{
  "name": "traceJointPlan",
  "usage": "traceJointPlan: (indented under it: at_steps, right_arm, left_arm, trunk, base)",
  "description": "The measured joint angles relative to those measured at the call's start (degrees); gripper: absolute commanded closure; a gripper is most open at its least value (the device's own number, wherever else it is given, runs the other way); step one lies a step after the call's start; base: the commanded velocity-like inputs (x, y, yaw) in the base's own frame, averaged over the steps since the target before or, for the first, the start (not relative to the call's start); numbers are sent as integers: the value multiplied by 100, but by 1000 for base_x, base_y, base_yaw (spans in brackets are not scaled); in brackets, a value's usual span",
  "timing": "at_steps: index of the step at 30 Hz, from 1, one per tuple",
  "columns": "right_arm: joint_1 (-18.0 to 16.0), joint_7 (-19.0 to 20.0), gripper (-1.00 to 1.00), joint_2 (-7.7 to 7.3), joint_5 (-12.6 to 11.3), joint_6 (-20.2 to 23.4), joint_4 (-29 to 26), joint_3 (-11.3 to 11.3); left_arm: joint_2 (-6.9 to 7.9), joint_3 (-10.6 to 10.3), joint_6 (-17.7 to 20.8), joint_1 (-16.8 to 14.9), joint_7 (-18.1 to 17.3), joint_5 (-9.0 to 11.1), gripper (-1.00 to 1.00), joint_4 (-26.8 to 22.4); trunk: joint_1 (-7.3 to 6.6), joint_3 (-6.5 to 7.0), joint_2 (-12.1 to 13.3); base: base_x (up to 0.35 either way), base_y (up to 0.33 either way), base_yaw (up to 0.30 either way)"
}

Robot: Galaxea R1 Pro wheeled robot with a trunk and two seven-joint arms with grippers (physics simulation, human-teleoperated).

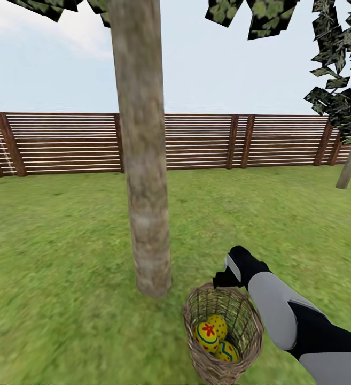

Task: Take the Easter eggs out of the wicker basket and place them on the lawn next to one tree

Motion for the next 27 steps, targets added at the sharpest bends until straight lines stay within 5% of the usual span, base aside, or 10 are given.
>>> traceJointPlan:
  at_steps: [17, 27]
  right_arm:
    - [4, 7, -100, 0, 6, 0, 6, 242]
    - [4, 14, -100, -8, -1, -3, -4, 254]
  left_arm:
    - [2, 0, 0, 0, 18, -1, -100, 0]
    - [0, 0, 0, 0, 17, -1, -100, 0]
  trunk:
    - [-1, 0, 0]
    - [-2, 0, 0]
  base:
    - [-62, 61, 0]
    - [145, 100, 0]
